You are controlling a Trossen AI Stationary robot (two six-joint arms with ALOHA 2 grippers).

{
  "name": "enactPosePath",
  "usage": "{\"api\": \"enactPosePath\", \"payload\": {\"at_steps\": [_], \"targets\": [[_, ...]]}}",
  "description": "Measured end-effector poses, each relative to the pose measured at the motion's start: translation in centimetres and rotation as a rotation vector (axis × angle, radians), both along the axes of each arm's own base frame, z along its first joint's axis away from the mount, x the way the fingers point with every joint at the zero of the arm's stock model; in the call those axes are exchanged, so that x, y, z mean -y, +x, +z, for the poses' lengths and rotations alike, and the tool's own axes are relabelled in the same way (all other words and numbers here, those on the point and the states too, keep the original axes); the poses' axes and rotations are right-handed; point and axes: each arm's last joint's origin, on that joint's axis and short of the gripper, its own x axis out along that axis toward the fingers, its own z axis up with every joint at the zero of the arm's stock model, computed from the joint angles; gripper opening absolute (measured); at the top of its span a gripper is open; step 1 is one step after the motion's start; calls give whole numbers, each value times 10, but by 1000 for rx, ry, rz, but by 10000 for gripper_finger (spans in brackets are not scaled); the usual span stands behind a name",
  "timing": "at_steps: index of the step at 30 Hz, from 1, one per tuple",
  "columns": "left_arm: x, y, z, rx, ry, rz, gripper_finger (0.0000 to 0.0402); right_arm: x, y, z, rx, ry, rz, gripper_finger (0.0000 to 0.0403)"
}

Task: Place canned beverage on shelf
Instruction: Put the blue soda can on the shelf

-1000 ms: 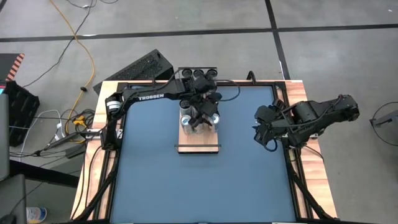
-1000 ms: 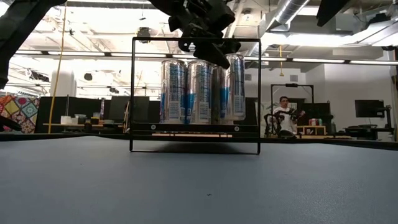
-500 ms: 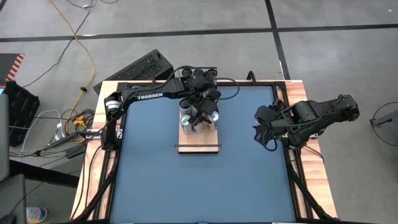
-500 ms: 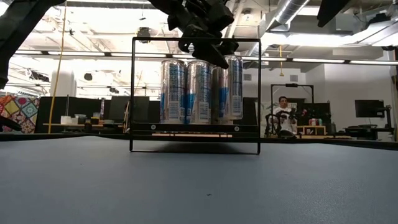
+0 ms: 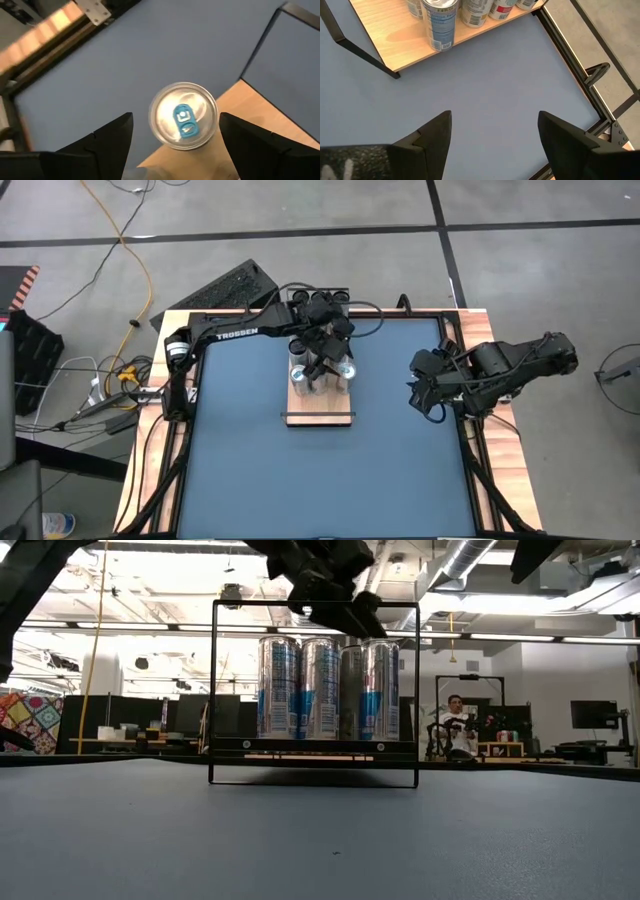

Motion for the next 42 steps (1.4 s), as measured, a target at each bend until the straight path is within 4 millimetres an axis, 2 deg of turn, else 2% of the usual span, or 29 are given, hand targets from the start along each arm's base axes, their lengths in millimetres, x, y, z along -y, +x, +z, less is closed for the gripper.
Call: {"api": "enactPosePath", "payload": {"at_steps": [6, 10, 15, 18, 21, 24, 29, 32, 35, 42], "targets": [[0, -3, 21, 46, 48, 14, 283, 0, 2, 1, 32, 0, -7, 280], [3, -7, 46, 97, 91, 41, 283, 1, 6, -4, 130, -48, 33, 280], [10, -22, 92, 128, 64, 145, 284, 12, 9, -30, 373, 12, 149, 280], [17, -40, 127, 164, 7, 191, 284, 23, 11, -60, 511, 5, 161, 280], [32, -66, 160, 212, -26, 215, 284, 32, 12, -91, 576, -5, 135, 280], [56, -91, 185, 266, -7, 254, 284, 40, 16, -116, 577, -35, 121, 280], [99, -138, 222, 382, 73, 397, 284, 52, 36, -139, 523, -28, 160, 280], [122, -160, 235, 434, 70, 477, 284, 55, 50, -148, 517, 4, 224, 280], [141, -174, 241, 461, 81, 527, 284, 59, 62, -160, 486, 10, 247, 280], [168, -193, 243, 469, 189, 641, 284, 73, 78, -175, 485, 42, 290, 280]]}}
